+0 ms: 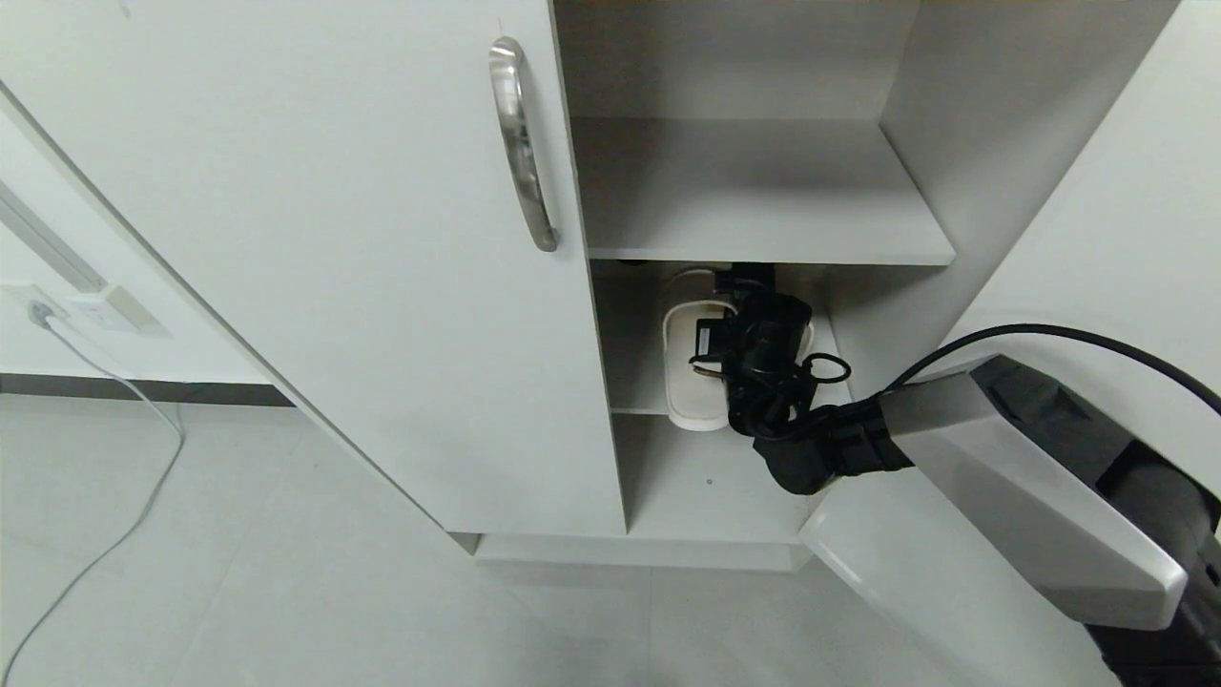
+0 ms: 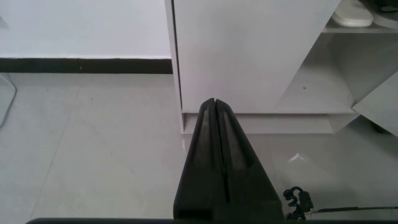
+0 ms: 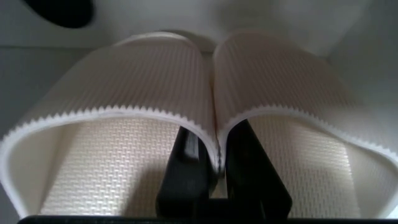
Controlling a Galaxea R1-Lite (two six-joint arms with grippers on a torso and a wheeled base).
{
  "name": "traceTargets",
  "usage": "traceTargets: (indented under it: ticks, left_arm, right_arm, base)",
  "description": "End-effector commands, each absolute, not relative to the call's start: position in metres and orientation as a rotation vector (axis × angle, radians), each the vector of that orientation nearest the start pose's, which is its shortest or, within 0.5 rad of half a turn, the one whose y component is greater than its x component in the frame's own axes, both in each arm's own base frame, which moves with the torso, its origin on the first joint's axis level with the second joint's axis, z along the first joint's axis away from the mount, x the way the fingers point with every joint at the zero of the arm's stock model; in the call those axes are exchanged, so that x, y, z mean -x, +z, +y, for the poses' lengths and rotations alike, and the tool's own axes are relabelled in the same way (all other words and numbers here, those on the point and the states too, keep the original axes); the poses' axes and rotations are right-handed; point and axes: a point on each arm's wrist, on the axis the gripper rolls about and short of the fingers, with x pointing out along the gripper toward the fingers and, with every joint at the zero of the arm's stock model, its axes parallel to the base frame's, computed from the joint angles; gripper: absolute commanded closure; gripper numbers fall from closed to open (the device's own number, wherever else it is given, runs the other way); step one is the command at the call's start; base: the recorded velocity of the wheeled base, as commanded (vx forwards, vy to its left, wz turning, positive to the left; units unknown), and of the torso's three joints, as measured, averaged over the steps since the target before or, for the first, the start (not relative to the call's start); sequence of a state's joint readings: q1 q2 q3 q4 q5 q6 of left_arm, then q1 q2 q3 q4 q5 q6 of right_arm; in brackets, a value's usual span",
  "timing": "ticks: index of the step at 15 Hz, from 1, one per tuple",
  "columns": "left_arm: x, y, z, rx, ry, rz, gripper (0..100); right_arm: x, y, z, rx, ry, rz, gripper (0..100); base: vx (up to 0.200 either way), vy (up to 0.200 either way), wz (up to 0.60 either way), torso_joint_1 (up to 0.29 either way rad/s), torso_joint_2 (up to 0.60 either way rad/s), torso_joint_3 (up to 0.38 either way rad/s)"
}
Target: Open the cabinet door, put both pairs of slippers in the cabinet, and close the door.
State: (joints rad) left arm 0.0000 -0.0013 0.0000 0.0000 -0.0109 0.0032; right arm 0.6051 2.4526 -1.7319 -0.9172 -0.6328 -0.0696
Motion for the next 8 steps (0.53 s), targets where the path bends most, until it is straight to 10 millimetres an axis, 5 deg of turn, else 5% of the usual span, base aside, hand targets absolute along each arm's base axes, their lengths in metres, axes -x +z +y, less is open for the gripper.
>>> traceTargets:
  ticks: [1,8]
  left_arm:
    - [0.023,0.075,0.0,-0.003,-0.011,0.0,100]
    - [0.023,0.075,0.0,-0.003,-0.011,0.0,100]
  right_arm:
    - [-0.429,0.15,0.277,-0.039,-0.027,-0.155,100]
    - [-0.446,0.139,0.274,-0.034,-0.03,-0.153,100]
  base:
    - [0.0,0.0,0.0,0.0,0.0,0.0]
    - [0.0,0.0,0.0,0.0,0.0,0.0]
